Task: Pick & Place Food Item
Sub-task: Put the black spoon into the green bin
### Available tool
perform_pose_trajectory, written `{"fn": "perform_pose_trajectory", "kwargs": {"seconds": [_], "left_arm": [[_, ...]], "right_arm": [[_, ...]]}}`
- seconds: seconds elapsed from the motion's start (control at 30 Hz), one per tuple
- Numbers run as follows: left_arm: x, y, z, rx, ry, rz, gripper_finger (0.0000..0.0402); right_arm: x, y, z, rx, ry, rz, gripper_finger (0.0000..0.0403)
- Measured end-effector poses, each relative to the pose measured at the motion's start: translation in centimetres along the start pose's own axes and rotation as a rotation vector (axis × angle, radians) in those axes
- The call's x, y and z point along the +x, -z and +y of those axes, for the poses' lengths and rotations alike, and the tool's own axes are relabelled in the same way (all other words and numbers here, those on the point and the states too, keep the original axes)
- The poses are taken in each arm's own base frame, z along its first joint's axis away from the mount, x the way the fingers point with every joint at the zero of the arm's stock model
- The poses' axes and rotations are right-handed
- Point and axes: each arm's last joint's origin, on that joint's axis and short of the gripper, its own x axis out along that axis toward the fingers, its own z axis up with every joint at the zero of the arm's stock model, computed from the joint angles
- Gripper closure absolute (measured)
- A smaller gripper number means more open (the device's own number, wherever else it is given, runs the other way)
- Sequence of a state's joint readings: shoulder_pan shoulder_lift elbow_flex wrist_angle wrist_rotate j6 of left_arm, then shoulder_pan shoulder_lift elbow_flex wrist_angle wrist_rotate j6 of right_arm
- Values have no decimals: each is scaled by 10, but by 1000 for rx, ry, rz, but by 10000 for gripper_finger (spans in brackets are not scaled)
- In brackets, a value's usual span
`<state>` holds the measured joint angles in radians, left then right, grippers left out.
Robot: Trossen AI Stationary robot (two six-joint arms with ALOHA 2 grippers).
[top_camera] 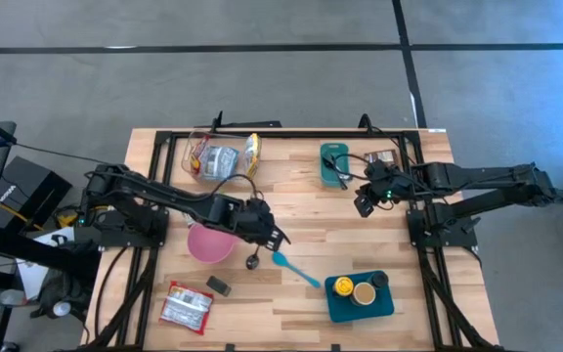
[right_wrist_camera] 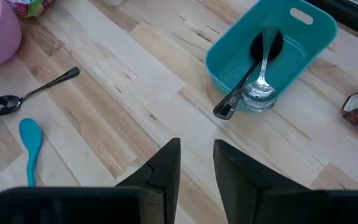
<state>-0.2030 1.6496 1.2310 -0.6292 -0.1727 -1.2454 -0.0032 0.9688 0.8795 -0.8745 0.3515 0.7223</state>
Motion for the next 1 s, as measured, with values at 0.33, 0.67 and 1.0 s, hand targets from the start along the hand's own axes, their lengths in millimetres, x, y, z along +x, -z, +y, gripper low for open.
{"fn": "perform_pose_trajectory", "kwargs": {"seconds": [0.33, 0.67, 1.0], "left_arm": [[17, 9, -8, 10, -108, 70, 401], [32, 15, -1, -86, -208, 115, 401], [34, 16, 3, -174, -256, 113, 401]], "right_arm": [[0, 0, 0, -1, 0, 0, 311], [0, 0, 0, -1, 0, 0, 311], [0, 0, 0, -4, 0, -1, 311]]}}
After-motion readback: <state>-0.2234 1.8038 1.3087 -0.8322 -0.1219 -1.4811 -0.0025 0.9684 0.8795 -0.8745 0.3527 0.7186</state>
